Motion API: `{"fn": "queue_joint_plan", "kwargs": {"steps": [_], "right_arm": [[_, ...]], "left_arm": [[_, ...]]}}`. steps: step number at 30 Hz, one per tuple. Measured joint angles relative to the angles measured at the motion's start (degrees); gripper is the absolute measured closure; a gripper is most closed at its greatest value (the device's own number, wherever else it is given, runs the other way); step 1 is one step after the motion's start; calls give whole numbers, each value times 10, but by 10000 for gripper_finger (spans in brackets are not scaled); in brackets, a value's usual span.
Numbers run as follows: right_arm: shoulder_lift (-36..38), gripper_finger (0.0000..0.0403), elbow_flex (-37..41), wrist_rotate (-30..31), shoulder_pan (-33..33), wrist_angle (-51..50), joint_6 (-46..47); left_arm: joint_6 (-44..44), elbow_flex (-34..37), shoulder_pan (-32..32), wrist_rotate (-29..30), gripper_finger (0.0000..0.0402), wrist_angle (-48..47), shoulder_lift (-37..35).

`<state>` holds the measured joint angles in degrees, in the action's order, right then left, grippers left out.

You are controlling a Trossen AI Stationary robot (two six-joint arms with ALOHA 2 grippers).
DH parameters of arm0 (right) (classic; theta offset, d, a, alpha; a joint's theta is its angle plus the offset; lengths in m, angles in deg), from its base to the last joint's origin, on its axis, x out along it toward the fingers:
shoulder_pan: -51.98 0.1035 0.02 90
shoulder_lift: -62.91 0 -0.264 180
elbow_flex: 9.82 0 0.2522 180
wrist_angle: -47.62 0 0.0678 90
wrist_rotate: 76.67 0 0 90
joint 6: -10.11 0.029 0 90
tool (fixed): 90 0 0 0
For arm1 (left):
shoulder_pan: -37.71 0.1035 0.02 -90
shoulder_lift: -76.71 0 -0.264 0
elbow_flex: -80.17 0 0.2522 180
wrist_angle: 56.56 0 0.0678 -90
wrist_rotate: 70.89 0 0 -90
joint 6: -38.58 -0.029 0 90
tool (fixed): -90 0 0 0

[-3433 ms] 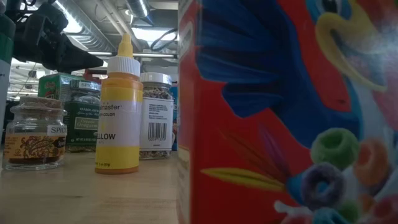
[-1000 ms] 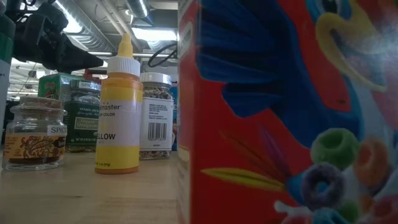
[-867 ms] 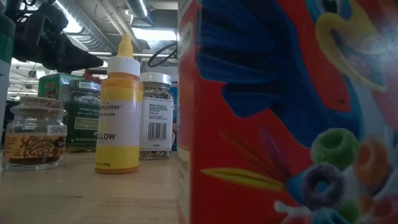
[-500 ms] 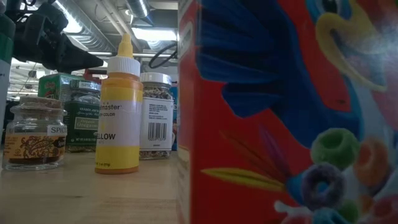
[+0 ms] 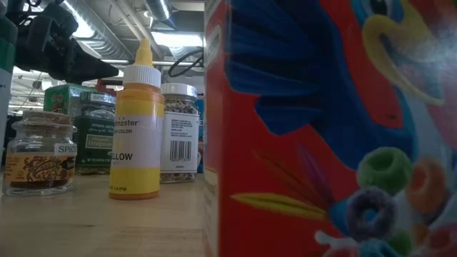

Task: Pick & Place Kitchen Items
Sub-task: Put the purple food coloring bottle into the middle black transparent bin, then put the green spice bottle into the left white bin

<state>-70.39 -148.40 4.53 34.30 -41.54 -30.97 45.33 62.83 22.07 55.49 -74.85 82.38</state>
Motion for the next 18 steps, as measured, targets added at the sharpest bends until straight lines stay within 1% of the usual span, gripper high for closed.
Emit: {"fn": "queue_joint_plan", "kwargs": {"steps": [4, 8, 11, 18], "right_arm": [[0, 178, 0, 6, 2, 0, -1], [0, 178, 0, 44, 6, -4, -1], [0, 178, -1, 57, 7, -12, -3], [0, 178, -49, 60, 13, -52, 2]], "left_arm": [[0, 0, 0, 0, 398, 0, 0], [0, 0, 0, 0, 398, 0, 0], [0, 0, 0, 0, 398, 0, 0], [0, 0, 0, 0, 398, 0, 0]]}}
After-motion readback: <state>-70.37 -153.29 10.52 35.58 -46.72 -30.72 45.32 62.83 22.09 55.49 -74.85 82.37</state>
